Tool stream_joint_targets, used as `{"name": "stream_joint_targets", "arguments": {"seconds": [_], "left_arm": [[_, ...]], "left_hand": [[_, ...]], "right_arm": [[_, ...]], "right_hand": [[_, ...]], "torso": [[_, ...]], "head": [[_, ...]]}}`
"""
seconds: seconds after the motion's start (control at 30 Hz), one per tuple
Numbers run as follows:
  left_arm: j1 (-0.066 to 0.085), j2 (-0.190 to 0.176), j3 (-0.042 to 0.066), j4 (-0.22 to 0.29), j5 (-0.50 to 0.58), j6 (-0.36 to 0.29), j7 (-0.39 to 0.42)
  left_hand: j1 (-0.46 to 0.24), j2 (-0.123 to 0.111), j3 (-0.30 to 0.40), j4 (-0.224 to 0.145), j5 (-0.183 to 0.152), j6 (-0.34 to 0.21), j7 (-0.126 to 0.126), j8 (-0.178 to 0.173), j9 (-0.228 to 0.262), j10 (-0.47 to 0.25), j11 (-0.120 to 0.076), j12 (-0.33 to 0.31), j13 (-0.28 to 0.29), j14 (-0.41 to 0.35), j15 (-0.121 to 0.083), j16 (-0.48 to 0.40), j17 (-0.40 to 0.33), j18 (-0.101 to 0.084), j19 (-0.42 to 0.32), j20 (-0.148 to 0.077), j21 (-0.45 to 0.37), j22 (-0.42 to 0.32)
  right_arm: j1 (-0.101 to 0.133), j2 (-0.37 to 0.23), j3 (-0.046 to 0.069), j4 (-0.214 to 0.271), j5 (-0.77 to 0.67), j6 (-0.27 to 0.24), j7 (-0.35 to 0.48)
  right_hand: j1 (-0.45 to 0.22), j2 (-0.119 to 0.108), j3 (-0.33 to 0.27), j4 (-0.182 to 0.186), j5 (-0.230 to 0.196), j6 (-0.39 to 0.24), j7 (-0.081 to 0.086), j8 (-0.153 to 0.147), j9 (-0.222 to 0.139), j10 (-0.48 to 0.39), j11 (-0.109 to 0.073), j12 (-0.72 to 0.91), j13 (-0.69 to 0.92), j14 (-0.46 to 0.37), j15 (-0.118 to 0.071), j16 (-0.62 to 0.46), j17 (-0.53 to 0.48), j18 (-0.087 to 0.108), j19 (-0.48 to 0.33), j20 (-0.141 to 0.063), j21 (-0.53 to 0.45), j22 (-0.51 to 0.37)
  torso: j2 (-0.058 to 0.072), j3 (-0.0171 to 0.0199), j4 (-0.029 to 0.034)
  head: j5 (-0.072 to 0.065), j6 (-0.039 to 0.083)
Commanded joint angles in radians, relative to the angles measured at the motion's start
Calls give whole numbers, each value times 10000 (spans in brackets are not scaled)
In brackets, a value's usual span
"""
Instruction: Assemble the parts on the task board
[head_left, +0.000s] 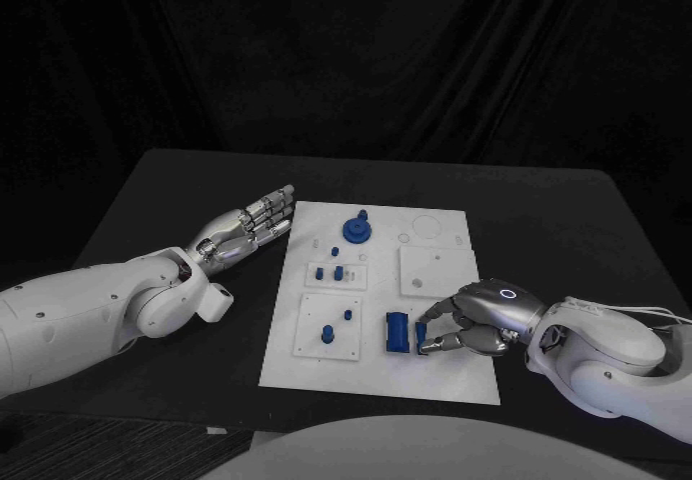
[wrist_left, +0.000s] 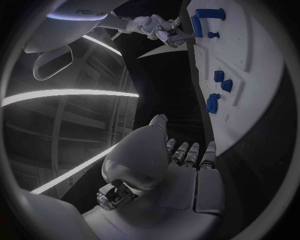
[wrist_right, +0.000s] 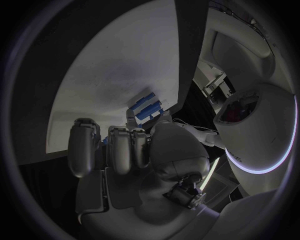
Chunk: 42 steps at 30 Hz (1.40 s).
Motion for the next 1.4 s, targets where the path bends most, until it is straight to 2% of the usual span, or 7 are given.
{"name": "stream_joint_targets", "arguments": {"seconds": [0.03,0.5,0.83,1.13,1.23,1.33,1.4], "left_arm": [[-13,2,8,20,5,123,111],[-17,10,8,3,5,123,130],[-18,-123,9,166,5,-177,328],[-6,-402,14,558,5,-785,903],[-2,-436,15,630,5,-1133,1222],[0,-454,15,660,5,-1326,1407],[0,-457,14,668,5,-1392,1491]], "left_hand": [[125,-6,7,-60,42,-20,78,62,14,20,64,-34,-13,33,76,-36,-12,176,30,76,11,18],[125,-2,17,-67,44,-19,86,61,14,20,68,-34,-13,33,79,-36,-12,176,31,79,11,18],[36,-24,-7,-15,-35,29,126,72,23,20,79,-34,-13,33,73,-36,-12,174,26,81,6,15],[-344,-157,-365,490,-642,309,340,124,59,20,121,-34,-13,33,-44,-36,-12,178,21,-23,5,12],[-386,-161,-482,643,-727,440,488,136,73,20,-463,-34,-13,33,-226,-36,-12,175,-1,-203,-14,-2],[-513,-116,-599,670,-820,512,633,137,79,20,-1109,-34,-13,33,-460,-36,-12,171,-22,-432,-34,-17],[-581,-122,-675,678,-915,524,612,133,80,20,-1262,-34,-13,33,-576,-36,-12,169,-36,-561,-48,-28]], "right_arm": [[-64,22,-21,42,-1242,411,-974],[-78,-18,-20,25,-1629,-322,-1156],[86,-569,-11,277,1228,-3514,935],[1181,-762,-13,-12,6936,-5625,4562],[1413,-675,-14,-295,8756,-5346,5328],[1497,-550,-15,-616,10094,-4541,5740],[1492,-467,-16,-838,10725,-3956,5952]], "right_hand": [[-139,-3,-185,49,-40,-120,-3,-51,-19,1039,14,-53,2635,760,-33,-5,1008,-49,305,-79,-42,2081],[-280,56,-209,30,-150,-969,-13,-100,-66,1039,13,-53,2635,753,-39,-20,969,-36,283,-81,-104,2062],[-391,117,-203,33,66,499,290,298,122,1039,227,-53,2635,713,97,-86,730,-35,268,7,-158,2049],[-857,264,-221,34,-424,2144,597,555,363,-576,578,-2948,206,-775,550,-3766,-5863,959,-1932,484,-6114,-210],[-722,126,-205,31,-456,1672,857,102,165,-4024,1099,-9734,-5188,-2560,1249,-9756,-10049,1341,-3817,1332,-11591,-3687],[-282,-97,34,4,-445,-478,243,66,-55,-8078,2736,-13290,-8010,-6705,3024,-13860,-11628,727,-6830,2497,-13429,-5987],[-153,-236,279,43,-448,-2702,5,-35,-135,-9337,2525,-13942,-8935,-9447,3089,-14820,-12341,554,-11227,2319,-13447,-8830]], "torso": [[0,-1,0],[-2,-1,1],[-10,0,-2],[-356,-19,-78],[-540,0,-145],[-579,21,-171],[-594,35,-176]], "head": [[-3,1],[-8,1],[-35,1],[-63,1],[-34,1],[-20,1],[-7,1]]}}
